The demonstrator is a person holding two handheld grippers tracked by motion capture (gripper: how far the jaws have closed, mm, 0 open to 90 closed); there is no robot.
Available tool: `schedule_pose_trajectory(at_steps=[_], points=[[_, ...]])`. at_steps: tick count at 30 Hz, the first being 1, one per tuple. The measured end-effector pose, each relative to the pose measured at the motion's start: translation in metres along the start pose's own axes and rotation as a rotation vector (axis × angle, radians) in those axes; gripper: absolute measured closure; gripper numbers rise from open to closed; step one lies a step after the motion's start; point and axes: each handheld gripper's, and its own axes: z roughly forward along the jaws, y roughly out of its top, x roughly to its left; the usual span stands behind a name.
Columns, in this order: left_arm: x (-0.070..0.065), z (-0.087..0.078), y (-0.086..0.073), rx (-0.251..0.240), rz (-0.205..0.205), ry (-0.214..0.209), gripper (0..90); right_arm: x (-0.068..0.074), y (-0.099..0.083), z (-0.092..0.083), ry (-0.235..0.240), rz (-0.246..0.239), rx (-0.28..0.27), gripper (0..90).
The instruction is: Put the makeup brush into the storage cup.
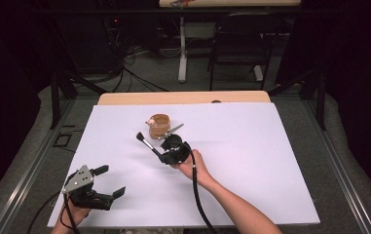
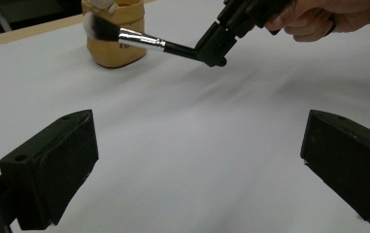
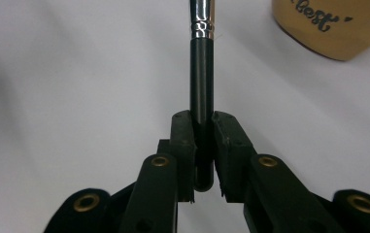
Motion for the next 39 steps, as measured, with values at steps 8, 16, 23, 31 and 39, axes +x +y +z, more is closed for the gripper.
schedule_pose_trajectory(at_steps=[8, 16, 23, 31, 39], points=[[-0.004, 0.008, 0.006, 0.039, -0.039, 0.006, 0.3, -0.003, -0.016, -0.022, 0.004, 0.008, -0.057, 79.3], [-0.006, 0.016, 0.018, 0.030, -0.066, 0.068, 0.4, -0.005, -0.033, -0.041, -0.009, 0.008, -0.121, 79.3], [-0.010, 0.029, 0.034, -0.002, -0.078, 0.103, 0.7, -0.002, -0.044, -0.053, 0.001, 0.013, -0.171, 79.3], [-0.015, 0.053, 0.047, 0.006, -0.104, 0.113, 0.5, 0.002, -0.048, -0.052, 0.032, -0.002, -0.188, 79.2], [-0.020, 0.071, 0.056, 0.019, -0.134, 0.095, 0.4, 0.006, -0.050, -0.053, 0.020, -0.018, -0.217, 79.2]])
